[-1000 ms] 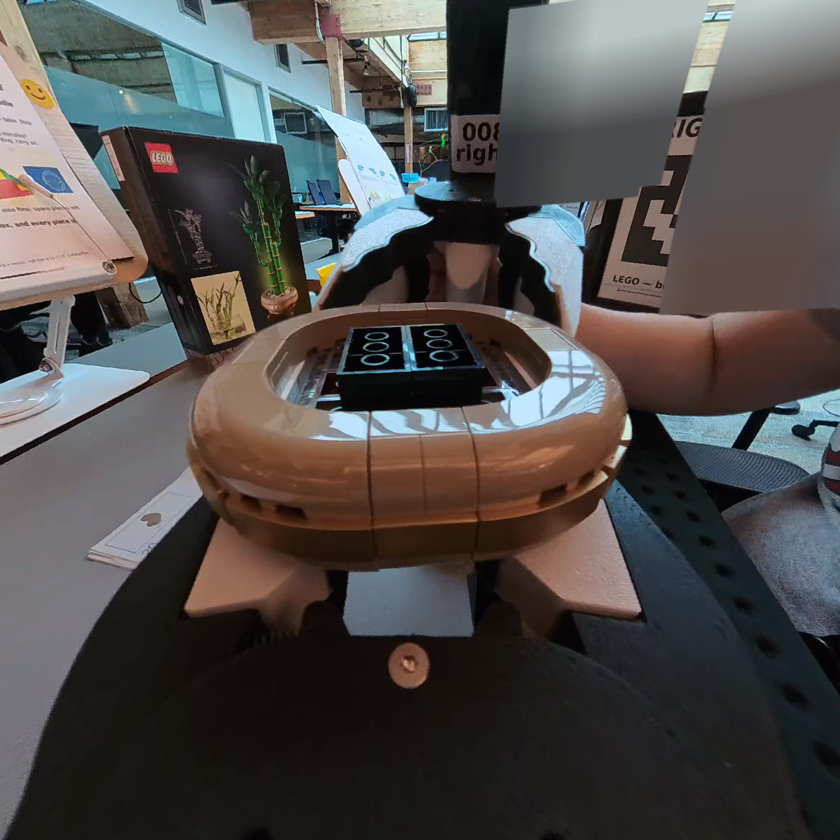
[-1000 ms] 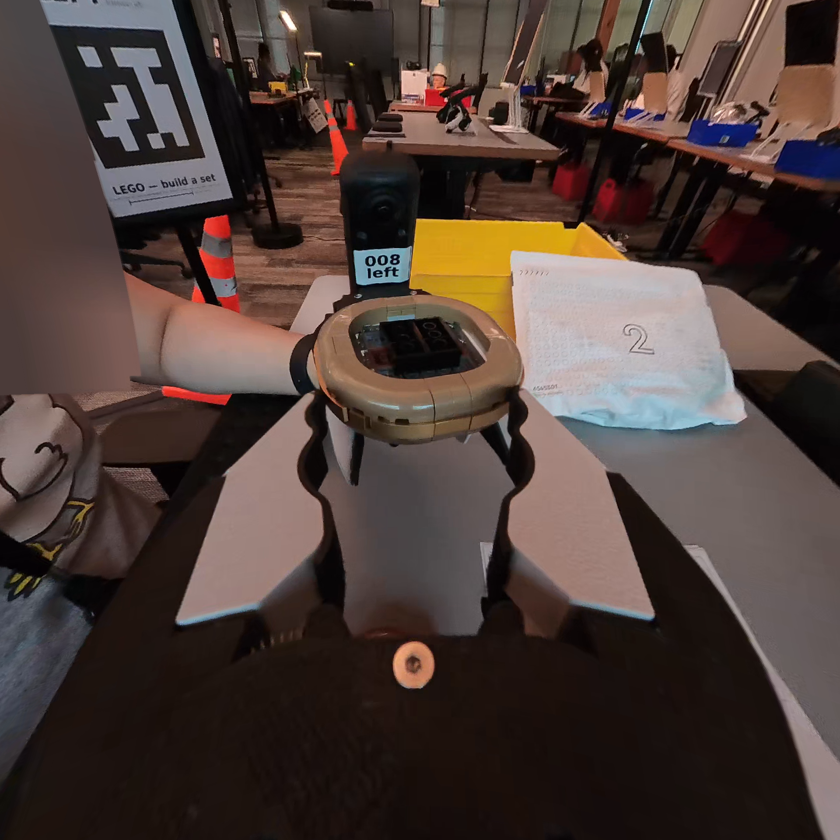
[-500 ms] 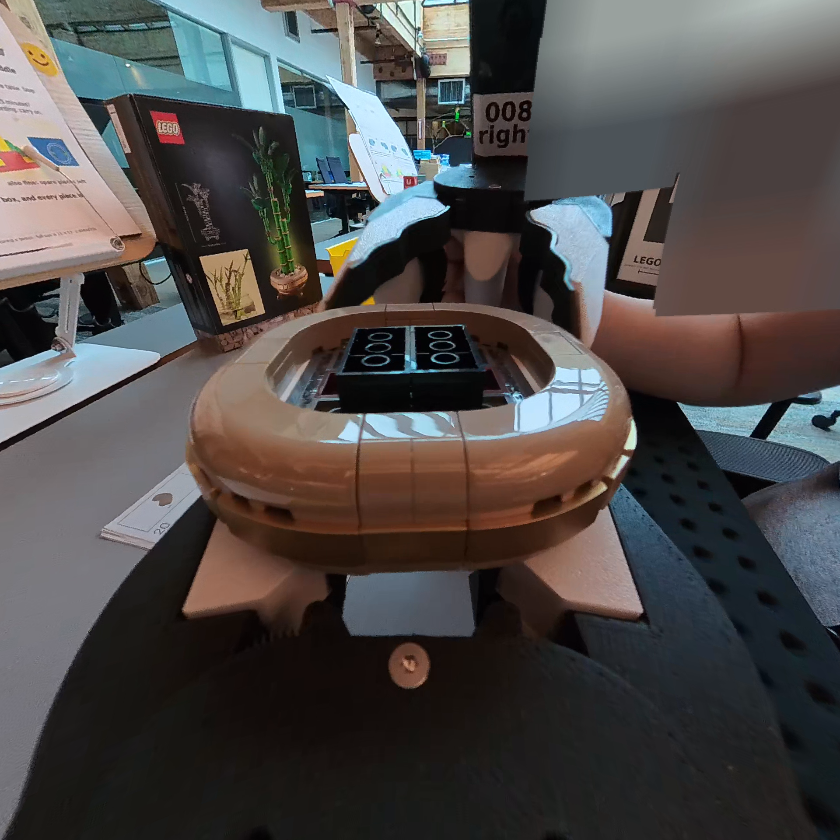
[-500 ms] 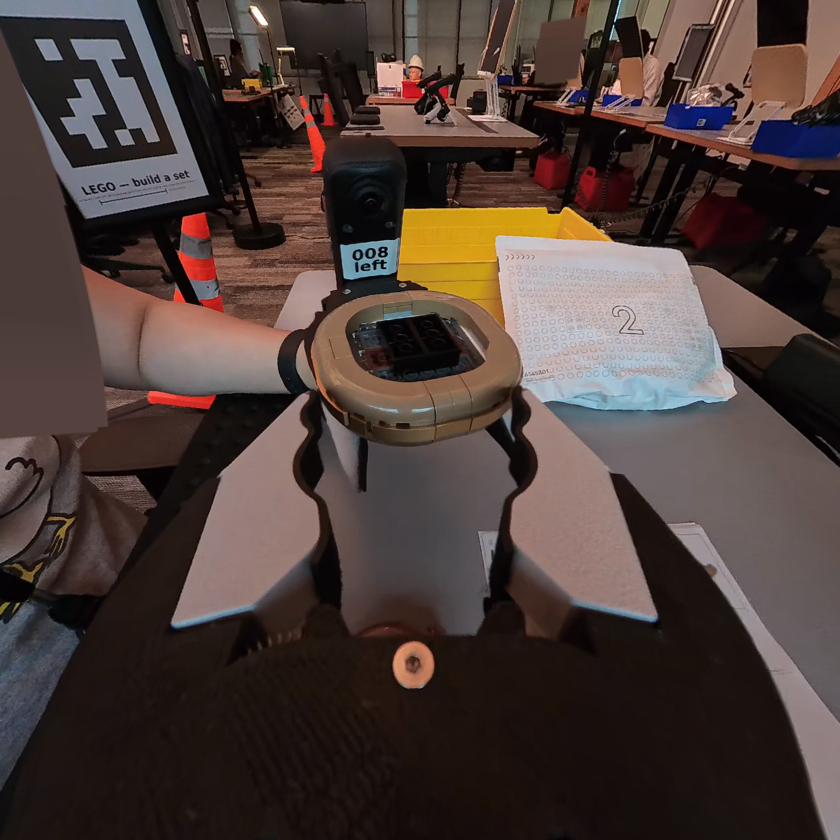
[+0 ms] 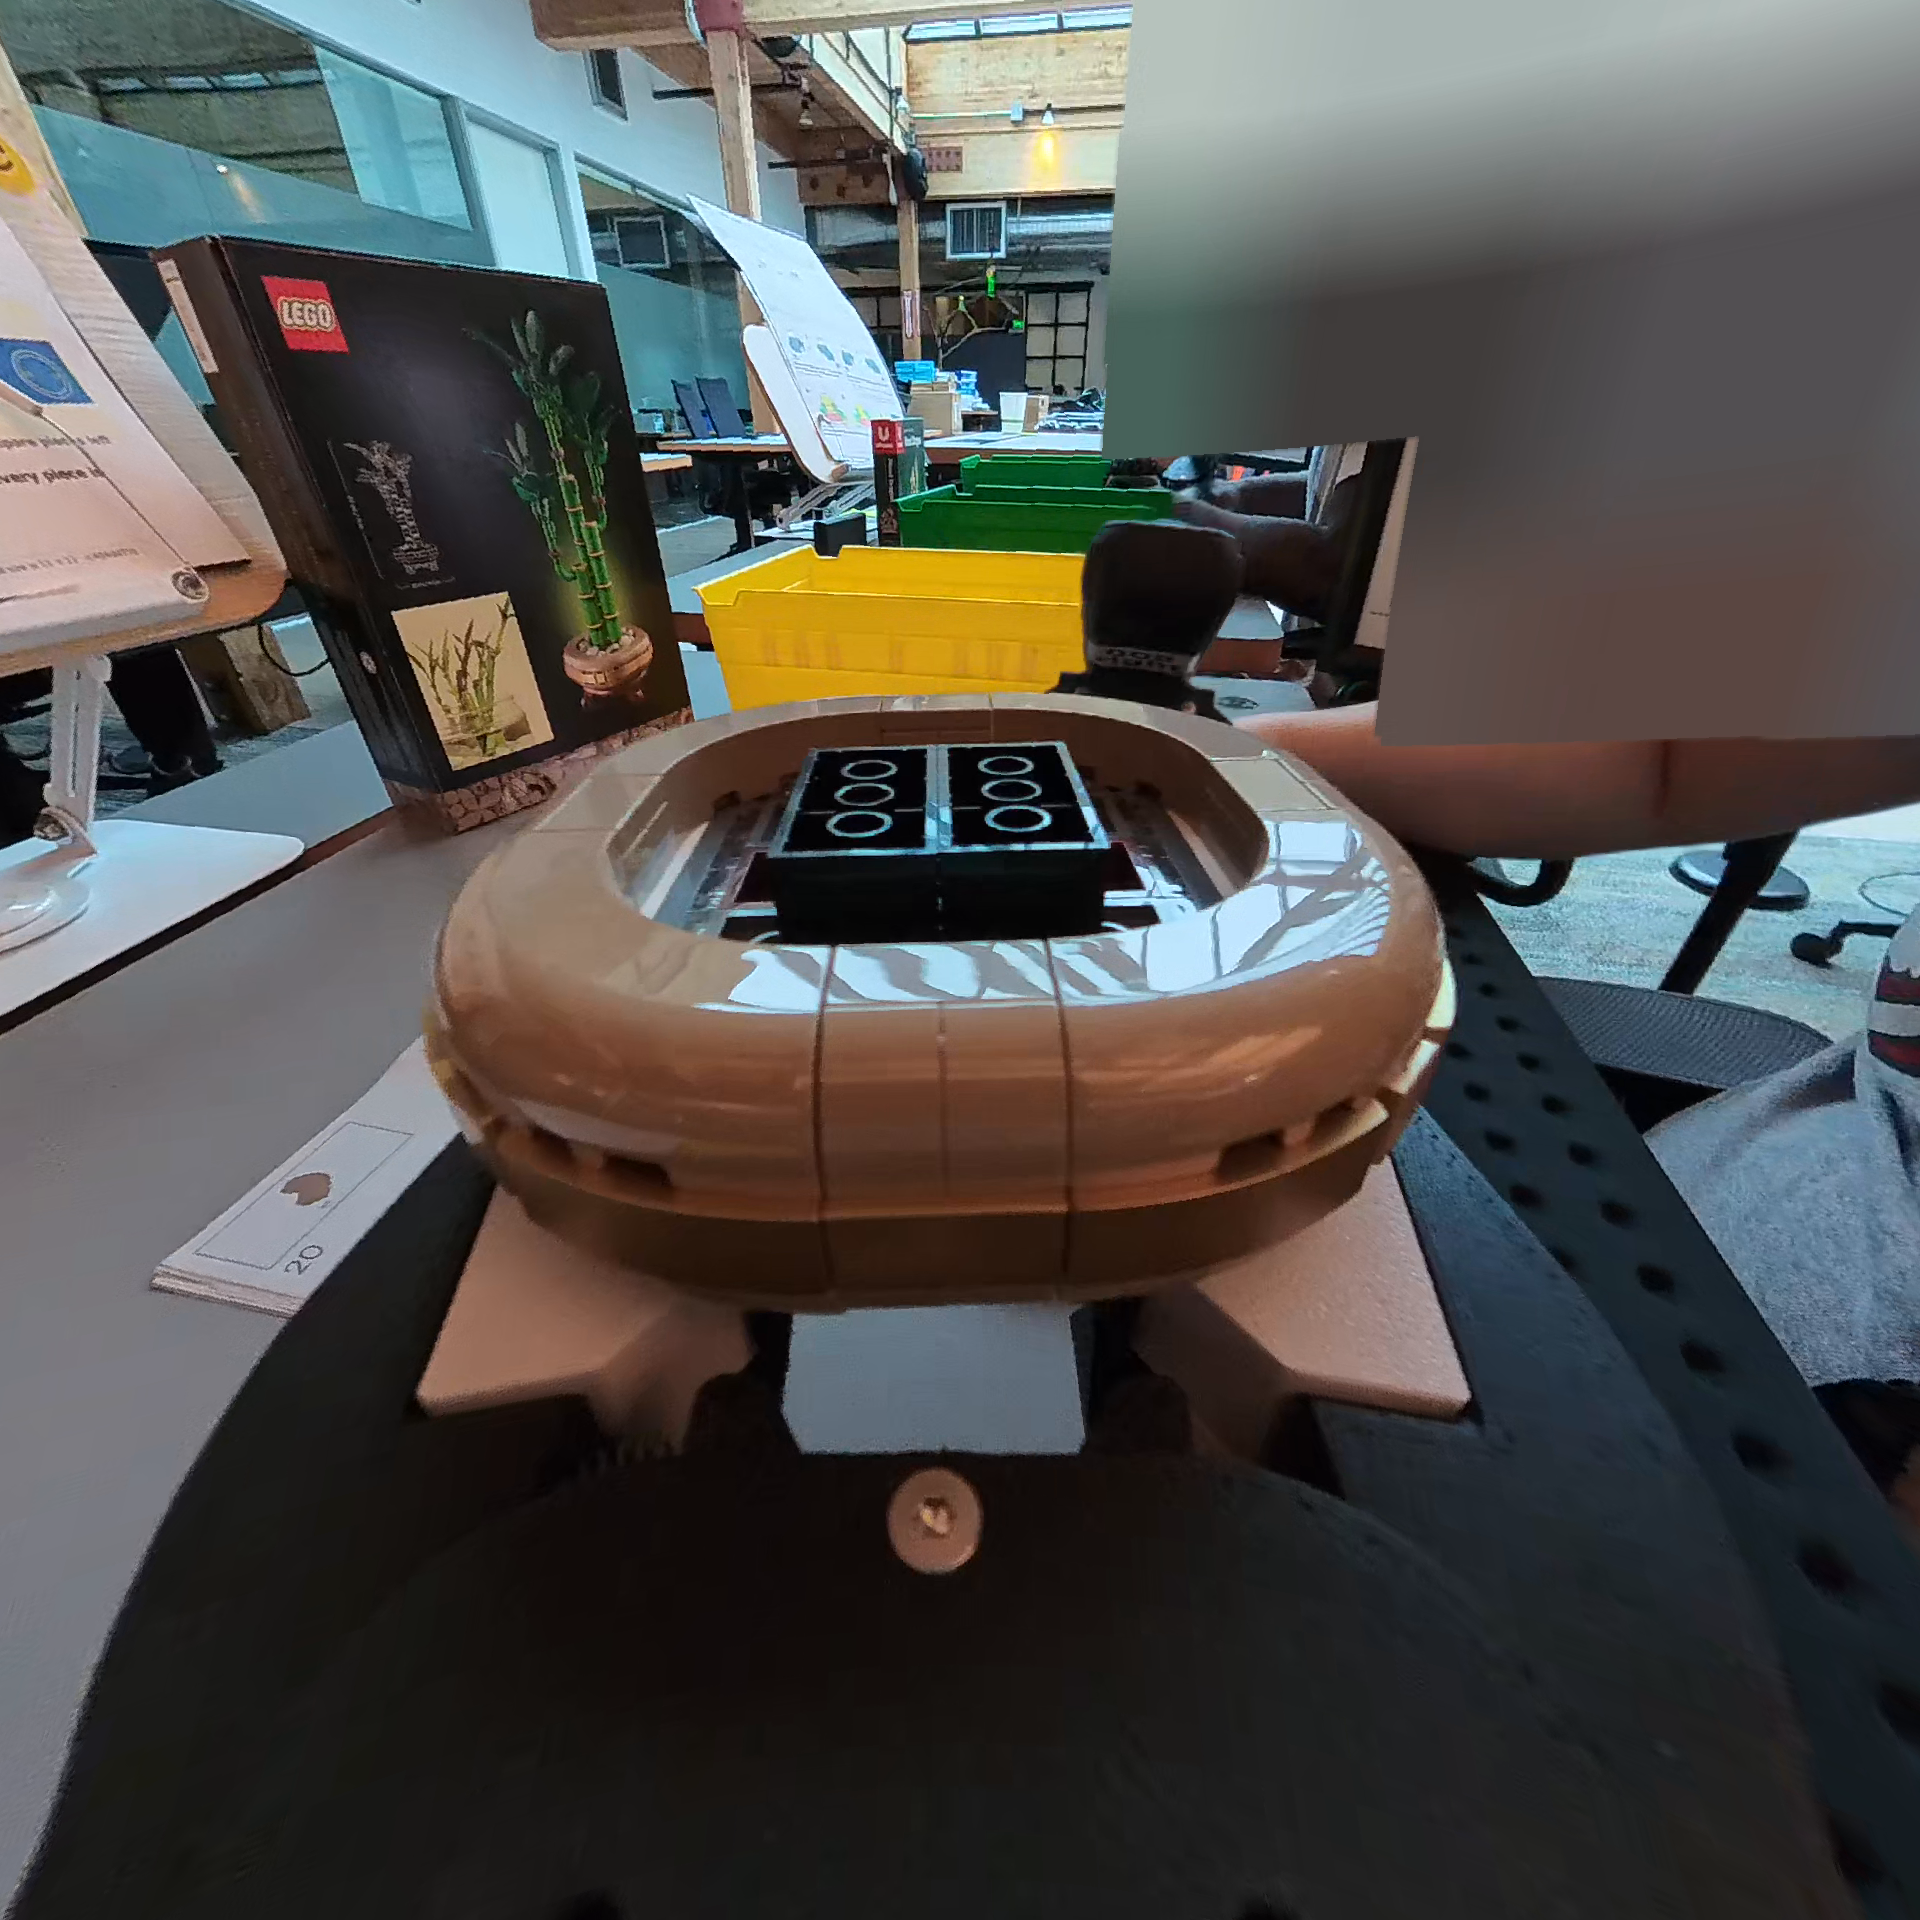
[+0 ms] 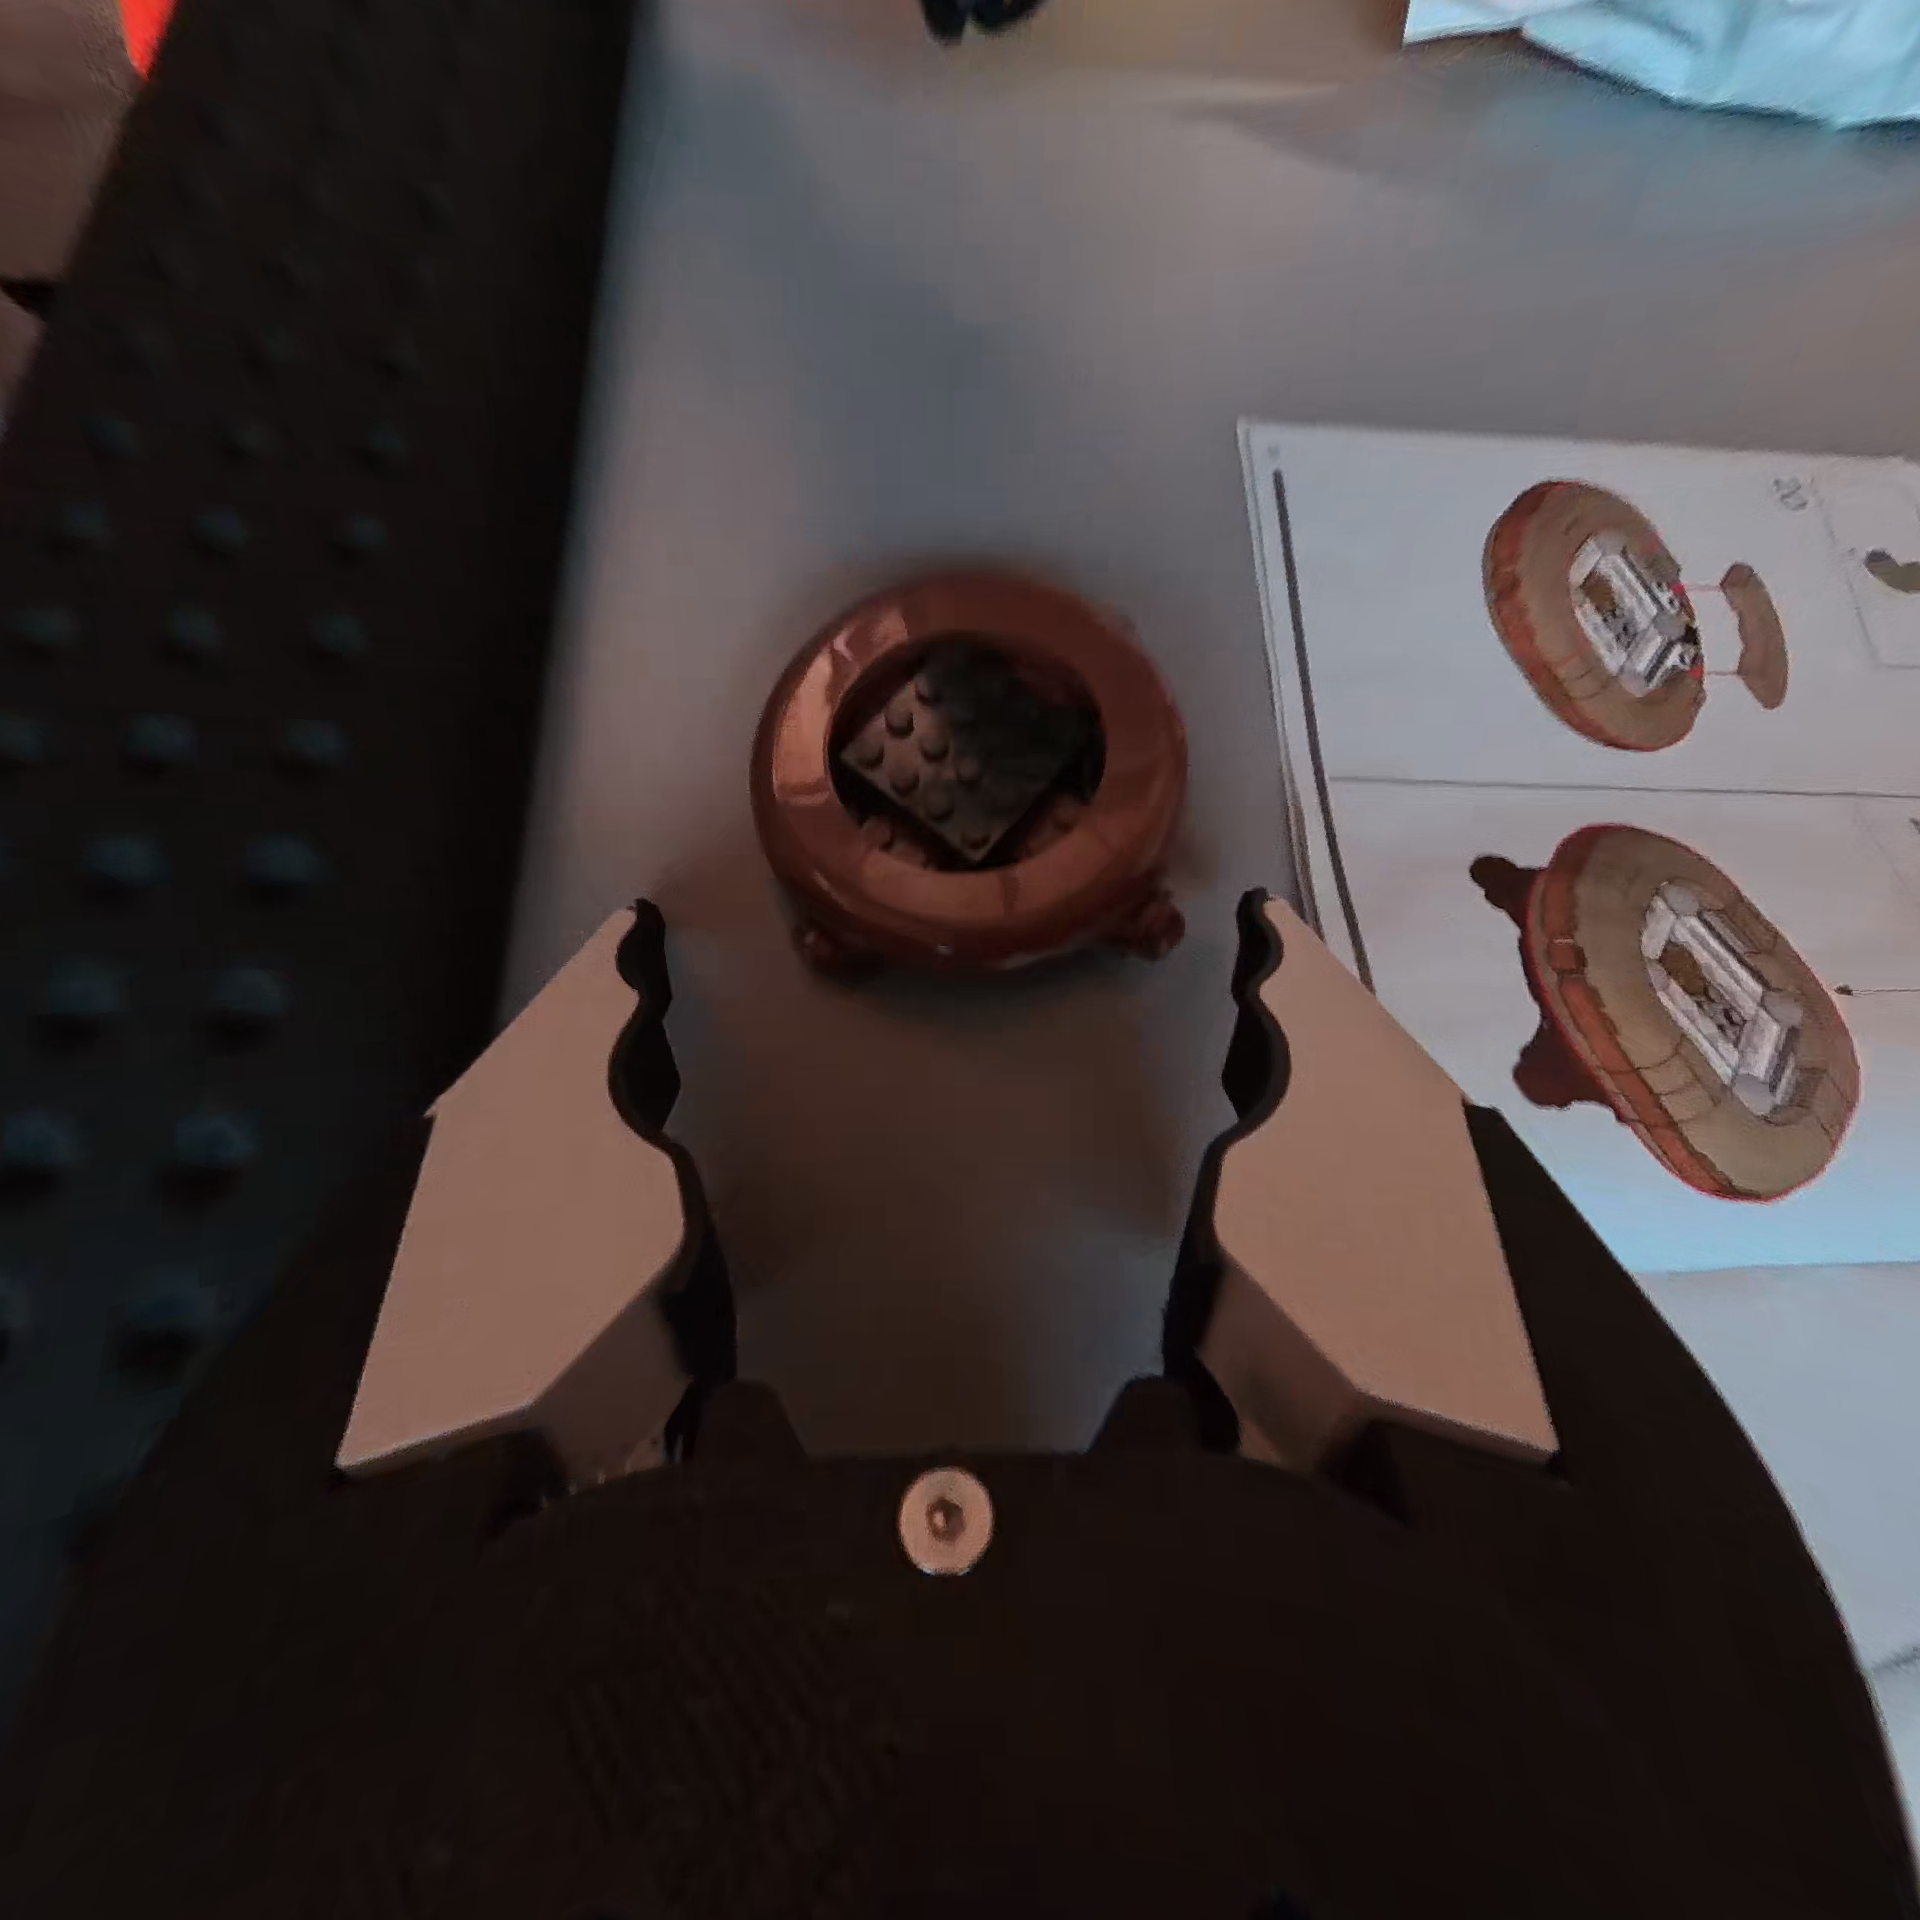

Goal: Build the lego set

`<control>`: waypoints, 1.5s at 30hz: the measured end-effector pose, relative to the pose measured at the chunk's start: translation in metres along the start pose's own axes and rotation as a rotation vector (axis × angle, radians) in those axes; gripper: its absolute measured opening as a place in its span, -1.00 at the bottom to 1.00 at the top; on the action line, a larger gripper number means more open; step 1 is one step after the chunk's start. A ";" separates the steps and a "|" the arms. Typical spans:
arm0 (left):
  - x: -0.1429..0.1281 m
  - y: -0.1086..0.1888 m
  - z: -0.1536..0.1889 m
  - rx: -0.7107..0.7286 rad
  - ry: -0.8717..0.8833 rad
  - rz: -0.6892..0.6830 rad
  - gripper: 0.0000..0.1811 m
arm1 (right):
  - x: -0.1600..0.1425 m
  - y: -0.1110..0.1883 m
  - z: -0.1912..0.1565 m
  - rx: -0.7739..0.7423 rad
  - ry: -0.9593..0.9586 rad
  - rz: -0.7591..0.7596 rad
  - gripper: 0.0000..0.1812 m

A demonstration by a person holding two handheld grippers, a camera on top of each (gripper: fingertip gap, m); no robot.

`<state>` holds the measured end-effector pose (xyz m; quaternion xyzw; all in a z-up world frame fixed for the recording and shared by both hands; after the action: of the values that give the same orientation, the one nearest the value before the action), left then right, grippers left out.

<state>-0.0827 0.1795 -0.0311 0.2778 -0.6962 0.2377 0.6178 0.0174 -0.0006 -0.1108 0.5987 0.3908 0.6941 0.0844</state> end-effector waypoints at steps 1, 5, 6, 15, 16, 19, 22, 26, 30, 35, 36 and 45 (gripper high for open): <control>0.000 0.000 0.001 0.003 -0.006 -0.002 -0.22 | 0.002 -0.001 0.002 0.010 -0.008 0.019 0.17; 0.000 0.000 0.002 0.008 -0.013 -0.003 -0.22 | 0.004 -0.006 0.013 0.029 -0.062 -0.009 0.08; 0.000 0.000 0.002 0.008 -0.012 -0.002 -0.22 | 0.004 -0.008 0.013 0.037 -0.079 -0.024 0.11; -0.001 0.000 0.001 0.010 -0.016 -0.012 -0.22 | 0.010 -0.009 0.002 -0.025 -0.023 0.004 -0.13; -0.001 0.000 0.002 0.011 -0.020 -0.013 -0.21 | 0.012 -0.007 0.001 -0.047 -0.003 0.009 -0.13; -0.001 0.000 0.003 0.010 -0.027 -0.015 -0.23 | 0.017 0.002 -0.001 -0.112 0.037 0.036 -0.15; -0.001 0.000 0.003 0.003 -0.022 -0.015 -0.24 | 0.019 0.009 -0.002 -0.189 0.096 0.033 -0.15; -0.001 0.000 0.003 -0.006 -0.017 -0.016 -0.25 | 0.023 0.015 -0.004 -0.275 0.191 0.014 -0.15; -0.001 0.001 0.003 -0.006 -0.010 -0.010 -0.23 | 0.024 0.021 -0.005 -0.407 0.331 -0.082 -0.15; -0.001 0.000 0.002 -0.018 0.009 -0.010 0.33 | 0.021 0.022 -0.010 -0.509 0.514 -0.226 -0.15; -0.002 0.000 0.002 -0.022 0.012 -0.012 -0.25 | 0.021 0.022 -0.011 -0.481 0.485 -0.224 -0.15; -0.004 -0.004 0.006 -0.046 0.033 -0.020 -0.24 | 0.020 0.028 0.000 -0.432 0.357 -0.146 -0.15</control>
<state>-0.0841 0.1733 -0.0356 0.2667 -0.6882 0.2199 0.6378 0.0218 -0.0079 -0.0770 0.4053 0.2845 0.8478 0.1896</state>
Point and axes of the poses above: each gripper's, where its closed fingertips meet, y back along the fingers, x out of its top, z = x × y across the jaws, the point moved 8 cm from there along y, back along the fingers, and after that the axes turned 7 degrees about -y, right-handed, at the moved point
